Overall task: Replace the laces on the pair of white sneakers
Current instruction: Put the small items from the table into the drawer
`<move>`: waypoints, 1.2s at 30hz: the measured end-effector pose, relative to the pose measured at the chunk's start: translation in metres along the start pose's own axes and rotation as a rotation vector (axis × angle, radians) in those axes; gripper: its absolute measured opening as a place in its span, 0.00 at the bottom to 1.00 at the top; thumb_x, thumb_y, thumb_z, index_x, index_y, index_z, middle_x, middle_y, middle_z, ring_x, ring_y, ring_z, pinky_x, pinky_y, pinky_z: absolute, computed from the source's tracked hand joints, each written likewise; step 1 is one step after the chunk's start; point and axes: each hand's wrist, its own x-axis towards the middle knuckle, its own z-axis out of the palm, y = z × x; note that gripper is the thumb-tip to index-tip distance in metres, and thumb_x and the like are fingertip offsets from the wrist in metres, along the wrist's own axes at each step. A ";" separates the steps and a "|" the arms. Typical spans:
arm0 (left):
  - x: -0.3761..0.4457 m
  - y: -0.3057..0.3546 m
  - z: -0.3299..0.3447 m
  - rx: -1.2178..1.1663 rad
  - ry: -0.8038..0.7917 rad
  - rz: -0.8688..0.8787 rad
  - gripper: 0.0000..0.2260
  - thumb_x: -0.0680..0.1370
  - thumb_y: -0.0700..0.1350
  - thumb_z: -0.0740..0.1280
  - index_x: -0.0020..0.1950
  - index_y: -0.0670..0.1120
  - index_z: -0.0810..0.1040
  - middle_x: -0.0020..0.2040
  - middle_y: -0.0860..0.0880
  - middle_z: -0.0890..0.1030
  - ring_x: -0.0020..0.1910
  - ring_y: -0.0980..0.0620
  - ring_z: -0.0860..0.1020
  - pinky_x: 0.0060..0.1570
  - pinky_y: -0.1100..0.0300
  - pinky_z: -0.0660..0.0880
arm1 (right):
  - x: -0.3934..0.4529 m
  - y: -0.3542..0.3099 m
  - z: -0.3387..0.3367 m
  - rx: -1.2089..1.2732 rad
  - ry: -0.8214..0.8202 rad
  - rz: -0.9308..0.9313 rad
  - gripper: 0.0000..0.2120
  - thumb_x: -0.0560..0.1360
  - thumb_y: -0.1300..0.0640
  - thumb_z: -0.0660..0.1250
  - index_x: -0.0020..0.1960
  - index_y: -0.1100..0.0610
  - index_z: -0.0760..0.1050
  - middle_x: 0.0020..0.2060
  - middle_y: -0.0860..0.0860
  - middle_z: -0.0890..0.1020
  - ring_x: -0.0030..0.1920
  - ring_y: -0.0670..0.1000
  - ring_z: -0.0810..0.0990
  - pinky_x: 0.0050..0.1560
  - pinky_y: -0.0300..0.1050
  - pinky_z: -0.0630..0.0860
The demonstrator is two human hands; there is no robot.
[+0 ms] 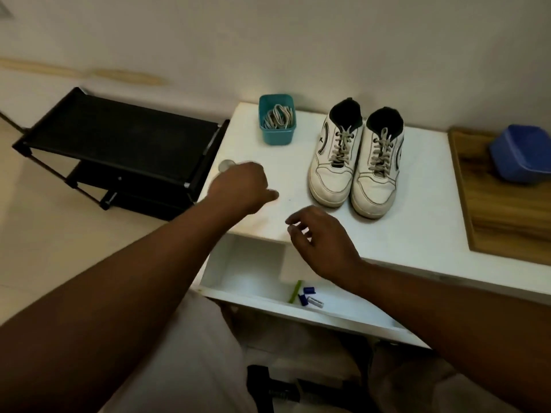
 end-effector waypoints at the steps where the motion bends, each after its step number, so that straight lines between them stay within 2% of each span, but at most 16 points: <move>1: 0.005 -0.009 -0.003 -0.038 0.142 -0.054 0.20 0.75 0.62 0.73 0.58 0.49 0.78 0.57 0.47 0.81 0.52 0.46 0.80 0.53 0.48 0.79 | 0.011 -0.004 0.001 0.003 0.038 -0.014 0.10 0.82 0.51 0.66 0.63 0.49 0.77 0.57 0.43 0.78 0.53 0.42 0.79 0.52 0.46 0.79; 2: 0.009 -0.018 -0.004 -0.054 0.255 -0.095 0.24 0.75 0.61 0.73 0.65 0.50 0.75 0.61 0.46 0.79 0.56 0.45 0.80 0.54 0.46 0.80 | 0.021 -0.008 0.003 -0.013 0.057 -0.031 0.14 0.81 0.52 0.66 0.66 0.49 0.75 0.61 0.45 0.77 0.57 0.45 0.79 0.55 0.48 0.79; 4: 0.015 -0.034 0.001 -0.036 0.357 -0.169 0.32 0.74 0.59 0.75 0.73 0.50 0.69 0.67 0.43 0.74 0.63 0.41 0.76 0.58 0.44 0.79 | 0.045 -0.015 0.009 -0.098 0.045 -0.044 0.23 0.80 0.52 0.67 0.74 0.51 0.70 0.69 0.49 0.73 0.66 0.52 0.75 0.63 0.51 0.76; 7: 0.022 -0.053 0.018 -0.132 0.294 -0.256 0.39 0.72 0.56 0.78 0.77 0.47 0.63 0.71 0.41 0.69 0.68 0.39 0.73 0.62 0.43 0.76 | 0.078 -0.025 0.021 -0.174 -0.010 -0.033 0.30 0.80 0.52 0.67 0.79 0.51 0.62 0.76 0.52 0.67 0.72 0.55 0.70 0.70 0.52 0.72; 10: 0.030 -0.069 0.034 -0.359 0.284 -0.302 0.41 0.70 0.53 0.81 0.76 0.46 0.65 0.70 0.41 0.72 0.67 0.39 0.75 0.62 0.47 0.75 | 0.110 -0.026 0.039 -0.149 -0.089 -0.004 0.32 0.81 0.52 0.67 0.81 0.50 0.58 0.77 0.52 0.66 0.74 0.54 0.69 0.73 0.50 0.69; 12: 0.033 -0.074 0.039 -0.473 0.311 -0.299 0.38 0.70 0.49 0.81 0.75 0.44 0.68 0.69 0.42 0.74 0.66 0.41 0.76 0.57 0.55 0.71 | 0.127 -0.022 0.052 -0.101 -0.120 0.040 0.33 0.80 0.53 0.69 0.81 0.50 0.59 0.76 0.52 0.67 0.73 0.53 0.71 0.73 0.52 0.70; 14: 0.038 -0.080 0.042 -0.560 0.321 -0.317 0.34 0.72 0.43 0.80 0.74 0.42 0.69 0.67 0.42 0.76 0.65 0.41 0.77 0.53 0.58 0.68 | 0.146 -0.018 0.065 -0.034 -0.125 0.100 0.32 0.80 0.56 0.70 0.80 0.51 0.62 0.74 0.53 0.70 0.69 0.53 0.75 0.71 0.52 0.74; 17: 0.048 -0.092 0.050 -0.654 0.288 -0.325 0.28 0.74 0.38 0.76 0.71 0.40 0.72 0.62 0.44 0.78 0.61 0.43 0.79 0.51 0.59 0.68 | 0.167 -0.015 0.077 0.041 -0.126 0.191 0.29 0.79 0.61 0.71 0.77 0.52 0.67 0.71 0.53 0.75 0.64 0.53 0.79 0.66 0.41 0.74; 19: 0.053 -0.099 0.053 -0.675 0.301 -0.322 0.22 0.75 0.36 0.73 0.69 0.41 0.75 0.59 0.45 0.80 0.58 0.46 0.79 0.50 0.60 0.68 | 0.177 -0.014 0.082 0.050 -0.142 0.197 0.28 0.78 0.63 0.71 0.76 0.53 0.70 0.70 0.53 0.77 0.63 0.53 0.80 0.63 0.38 0.72; 22: 0.059 -0.100 0.057 -0.724 0.311 -0.261 0.15 0.77 0.36 0.70 0.64 0.41 0.79 0.58 0.43 0.83 0.58 0.44 0.80 0.52 0.60 0.70 | 0.185 -0.010 0.085 0.046 -0.149 0.099 0.19 0.77 0.62 0.70 0.68 0.54 0.79 0.63 0.53 0.82 0.61 0.54 0.80 0.65 0.45 0.74; 24: 0.061 -0.098 0.059 -0.728 0.313 -0.224 0.11 0.77 0.37 0.70 0.60 0.41 0.81 0.54 0.43 0.83 0.55 0.45 0.81 0.50 0.60 0.70 | 0.186 -0.007 0.086 0.033 -0.129 0.068 0.14 0.76 0.60 0.71 0.61 0.54 0.83 0.56 0.53 0.85 0.57 0.54 0.81 0.62 0.50 0.75; 27: 0.060 -0.093 0.059 -0.690 0.305 -0.188 0.14 0.77 0.40 0.73 0.63 0.44 0.80 0.57 0.48 0.83 0.56 0.49 0.81 0.52 0.60 0.72 | 0.178 -0.006 0.081 -0.034 -0.075 0.103 0.10 0.76 0.63 0.71 0.57 0.57 0.84 0.52 0.56 0.84 0.53 0.56 0.81 0.57 0.48 0.75; 31: 0.049 -0.080 0.052 -0.483 0.308 -0.049 0.17 0.77 0.48 0.73 0.66 0.52 0.78 0.60 0.53 0.82 0.57 0.51 0.81 0.56 0.51 0.78 | 0.152 -0.005 0.062 -0.114 0.011 0.066 0.06 0.77 0.62 0.70 0.53 0.56 0.82 0.49 0.53 0.81 0.48 0.51 0.79 0.51 0.44 0.74; 36: 0.012 -0.030 0.039 -0.189 0.241 0.134 0.16 0.78 0.57 0.70 0.64 0.56 0.78 0.59 0.56 0.82 0.60 0.50 0.79 0.60 0.48 0.71 | 0.080 0.002 0.016 -0.090 0.077 0.108 0.04 0.77 0.60 0.71 0.51 0.52 0.80 0.49 0.49 0.79 0.47 0.49 0.79 0.50 0.51 0.79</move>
